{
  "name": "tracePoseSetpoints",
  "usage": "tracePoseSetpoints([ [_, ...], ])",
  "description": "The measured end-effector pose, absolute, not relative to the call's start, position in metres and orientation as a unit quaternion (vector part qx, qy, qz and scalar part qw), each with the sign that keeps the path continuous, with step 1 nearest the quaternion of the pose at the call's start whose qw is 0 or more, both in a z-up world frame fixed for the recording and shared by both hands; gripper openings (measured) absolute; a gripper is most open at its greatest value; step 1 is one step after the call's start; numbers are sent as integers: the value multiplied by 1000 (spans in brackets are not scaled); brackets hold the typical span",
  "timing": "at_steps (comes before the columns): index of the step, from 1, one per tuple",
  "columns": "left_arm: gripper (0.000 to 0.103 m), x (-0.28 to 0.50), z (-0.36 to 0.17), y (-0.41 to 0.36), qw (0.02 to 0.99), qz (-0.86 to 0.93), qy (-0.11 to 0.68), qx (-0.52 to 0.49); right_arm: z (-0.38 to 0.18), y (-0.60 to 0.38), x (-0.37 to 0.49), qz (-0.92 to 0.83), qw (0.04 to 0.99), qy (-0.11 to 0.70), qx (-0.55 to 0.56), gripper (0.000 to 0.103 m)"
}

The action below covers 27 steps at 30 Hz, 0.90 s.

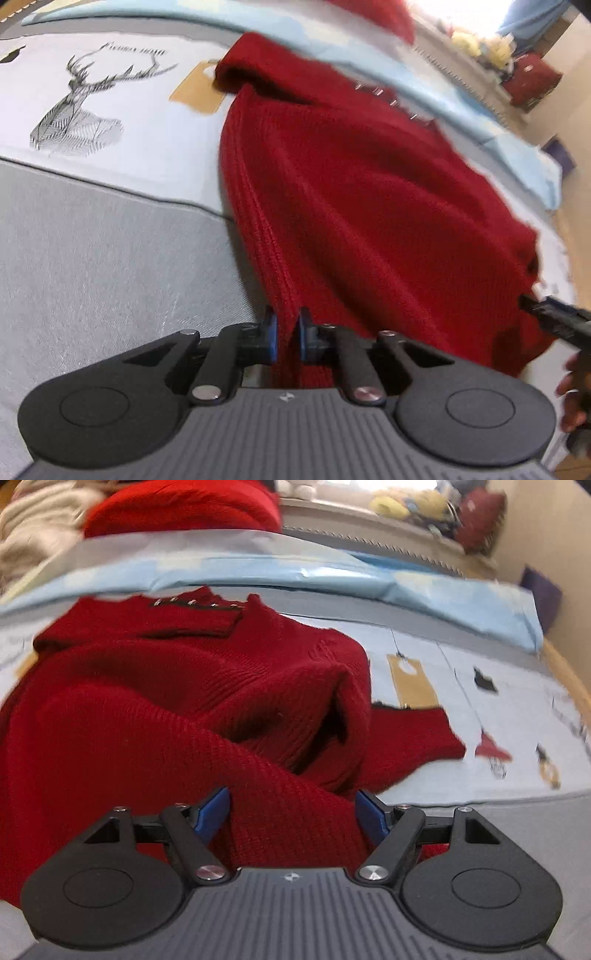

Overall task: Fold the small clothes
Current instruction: 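Grasp the red sweater with both grippers and spread it flat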

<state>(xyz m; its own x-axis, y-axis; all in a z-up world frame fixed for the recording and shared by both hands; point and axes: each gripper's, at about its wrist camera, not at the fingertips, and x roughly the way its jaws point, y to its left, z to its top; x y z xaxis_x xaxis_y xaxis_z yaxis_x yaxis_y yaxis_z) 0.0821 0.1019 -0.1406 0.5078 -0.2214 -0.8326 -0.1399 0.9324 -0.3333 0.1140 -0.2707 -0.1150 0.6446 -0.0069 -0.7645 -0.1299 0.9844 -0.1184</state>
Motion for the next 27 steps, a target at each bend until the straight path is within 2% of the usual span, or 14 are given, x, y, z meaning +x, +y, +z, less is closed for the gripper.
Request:
tracePoseSetpoints([
  [2,10,78,-125,104,857,-40,479,-185,-113,-268,113,42,903,418,-89,71],
  [4,9,71,-107,108,870,-51,458,-176,-111,-263,108,58,904,412,-101,45],
  [5,9,67,-100,112,874,-52,451,-171,-110,-259,106,63,904,409,-109,39],
  [7,8,58,-88,124,882,-46,438,-168,-108,-256,102,68,901,412,-118,0],
  [13,8,18,-64,171,883,-34,433,-179,-67,-242,68,209,876,431,-49,0],
  [17,6,-21,-55,206,879,-5,442,-182,-35,-246,39,270,874,405,-8,0],
  [18,0,-28,-56,215,879,24,442,-179,-31,-255,36,257,883,393,13,2],
  [20,0,-27,-54,223,885,67,437,-148,-29,-280,38,215,897,381,59,9],
  [22,2,-17,-51,219,892,64,427,-132,-35,-300,45,146,909,384,70,25],
  [23,11,-10,-51,216,895,56,422,-132,-41,-307,51,110,910,391,77,29],
  [24,26,0,-54,209,896,45,422,-132,-47,-313,56,85,908,401,86,34],
  [25,36,6,-60,205,893,42,429,-130,-56,-321,64,58,901,418,100,34],
  [26,50,13,-66,201,889,44,437,-127,-65,-325,68,38,892,435,115,34],
  [27,55,20,-73,196,886,45,444,-123,-76,-332,75,22,883,450,133,34],
])
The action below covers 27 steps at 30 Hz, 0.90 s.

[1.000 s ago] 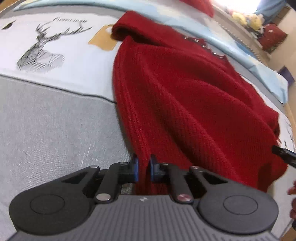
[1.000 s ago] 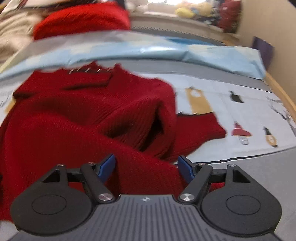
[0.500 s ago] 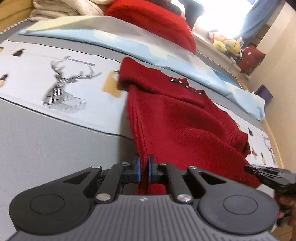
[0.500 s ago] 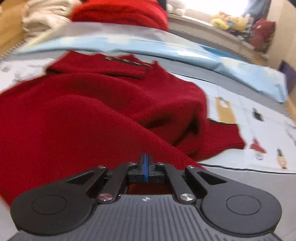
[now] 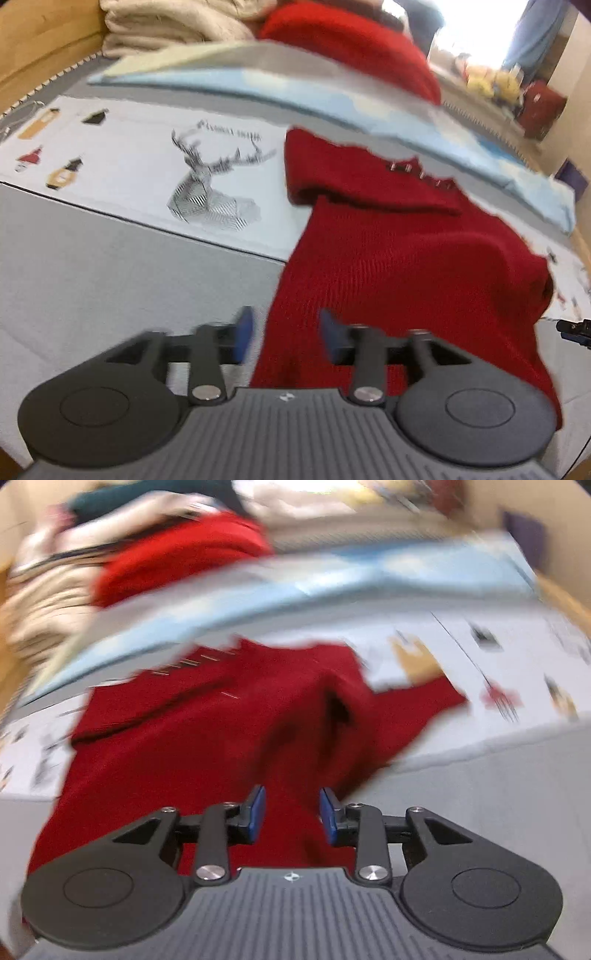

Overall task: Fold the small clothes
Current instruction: 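Grasp the red sweater with both grippers and spread it flat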

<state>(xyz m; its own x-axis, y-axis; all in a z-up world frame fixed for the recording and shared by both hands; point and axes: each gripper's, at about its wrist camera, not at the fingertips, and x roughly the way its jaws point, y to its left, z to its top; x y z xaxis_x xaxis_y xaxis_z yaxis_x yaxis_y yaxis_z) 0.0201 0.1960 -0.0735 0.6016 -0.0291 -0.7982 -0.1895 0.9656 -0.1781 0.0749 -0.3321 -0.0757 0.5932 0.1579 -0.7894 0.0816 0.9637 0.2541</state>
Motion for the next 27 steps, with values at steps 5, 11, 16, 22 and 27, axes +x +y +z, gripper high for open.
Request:
tracePoseSetpoints([
  [5,57,51,-119,200,850,74,497,-157,-112,-324,95,6,854,497,157,34],
  [11,57,69,-158,218,813,98,536,-207,-144,-305,112,17,841,531,107,44],
  [16,53,70,-162,211,816,96,535,-198,-148,-295,106,49,847,526,63,37],
  [22,8,60,-150,186,841,71,516,-147,-139,-291,85,92,848,520,55,17],
  [27,6,36,-118,174,862,37,486,-140,-100,-315,60,78,872,481,47,13],
])
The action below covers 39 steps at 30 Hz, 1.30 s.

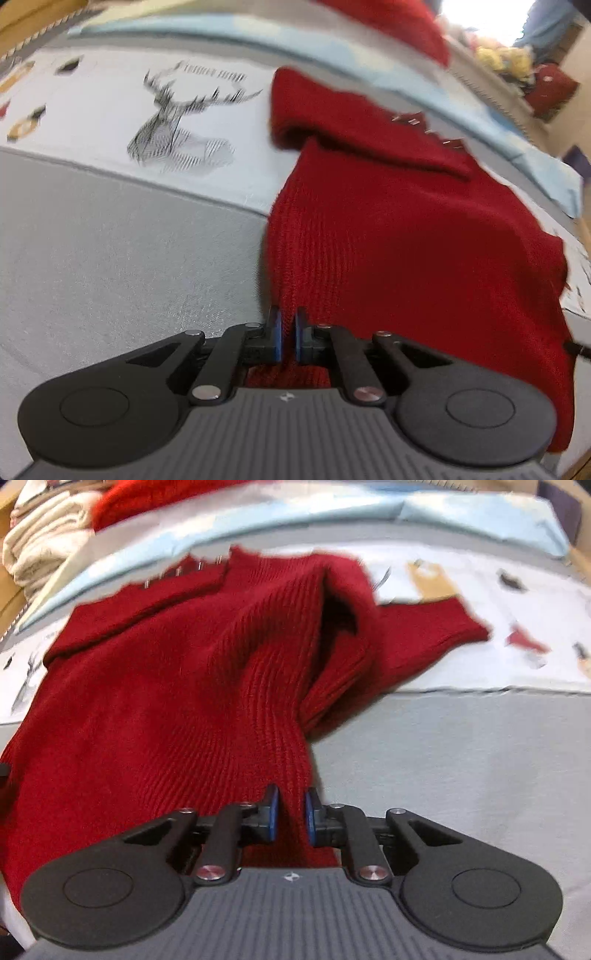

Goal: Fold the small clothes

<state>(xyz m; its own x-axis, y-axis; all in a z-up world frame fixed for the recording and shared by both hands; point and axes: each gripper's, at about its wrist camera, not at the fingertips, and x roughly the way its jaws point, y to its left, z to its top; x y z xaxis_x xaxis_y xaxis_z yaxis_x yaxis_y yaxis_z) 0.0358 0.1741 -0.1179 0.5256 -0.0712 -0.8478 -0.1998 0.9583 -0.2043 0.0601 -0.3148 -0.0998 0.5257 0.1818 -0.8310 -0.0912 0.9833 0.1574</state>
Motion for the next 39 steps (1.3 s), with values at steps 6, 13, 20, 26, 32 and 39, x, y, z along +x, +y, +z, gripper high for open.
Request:
tracePoseSetpoints([
  [6,7,10,-121,177,841,66,518,-141,-81,-356,31,12,873,481,81,6],
  [13,30,22,-106,127,881,57,468,-44,-73,-329,20,61,904,420,50,30],
  [20,55,43,-160,76,828,-7,557,-61,-122,-317,29,59,856,513,21,49],
  [26,59,62,-114,43,878,-18,474,-60,-71,-354,48,29,907,397,137,50],
  [32,63,90,-102,18,909,-3,412,-56,-74,-392,77,-52,901,352,248,49],
  [39,65,107,-102,10,924,-6,377,-62,-97,-396,99,-56,878,370,300,48],
])
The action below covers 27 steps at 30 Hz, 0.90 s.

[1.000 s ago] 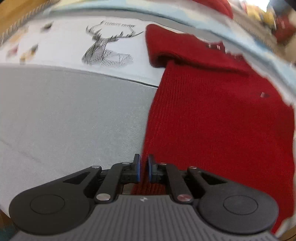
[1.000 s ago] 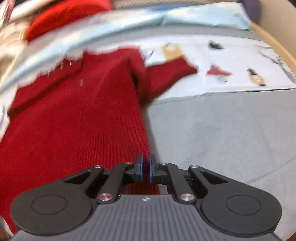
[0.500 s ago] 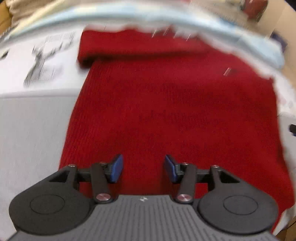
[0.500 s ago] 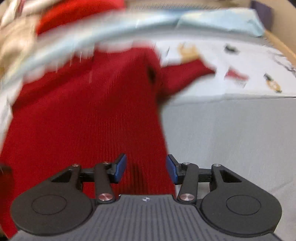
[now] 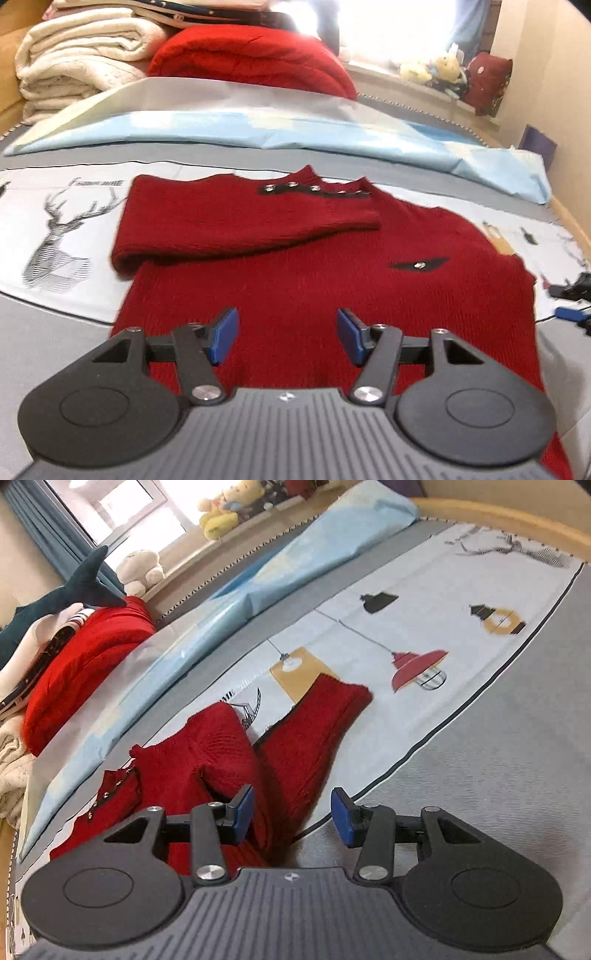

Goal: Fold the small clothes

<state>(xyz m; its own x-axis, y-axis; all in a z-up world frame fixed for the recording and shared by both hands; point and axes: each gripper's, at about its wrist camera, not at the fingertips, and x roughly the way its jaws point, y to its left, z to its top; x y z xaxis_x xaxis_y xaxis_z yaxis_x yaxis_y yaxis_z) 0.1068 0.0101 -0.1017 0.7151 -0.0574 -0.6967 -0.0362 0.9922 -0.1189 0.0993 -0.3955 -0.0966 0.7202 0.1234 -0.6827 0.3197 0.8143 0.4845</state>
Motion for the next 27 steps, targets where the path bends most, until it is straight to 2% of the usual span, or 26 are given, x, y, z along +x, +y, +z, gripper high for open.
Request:
tracePoseSetpoints([
  [6,65,116,-103,15,917,-26,389,-82,-120,-391,124,-73,871,386,295,47],
  [12,65,130,-118,20,907,-20,412,-83,-138,-394,144,-67,861,400,308,34],
  [18,65,136,-122,21,904,-23,417,-91,-155,-396,161,-66,856,409,310,14],
  [20,65,138,-124,19,904,-22,418,-86,-153,-399,165,-56,853,409,318,12],
  [24,65,143,-129,17,902,-17,422,-86,-134,-412,169,-30,867,374,327,10],
  [27,65,148,-131,15,902,-12,423,-87,-94,-441,159,-58,912,272,301,9],
])
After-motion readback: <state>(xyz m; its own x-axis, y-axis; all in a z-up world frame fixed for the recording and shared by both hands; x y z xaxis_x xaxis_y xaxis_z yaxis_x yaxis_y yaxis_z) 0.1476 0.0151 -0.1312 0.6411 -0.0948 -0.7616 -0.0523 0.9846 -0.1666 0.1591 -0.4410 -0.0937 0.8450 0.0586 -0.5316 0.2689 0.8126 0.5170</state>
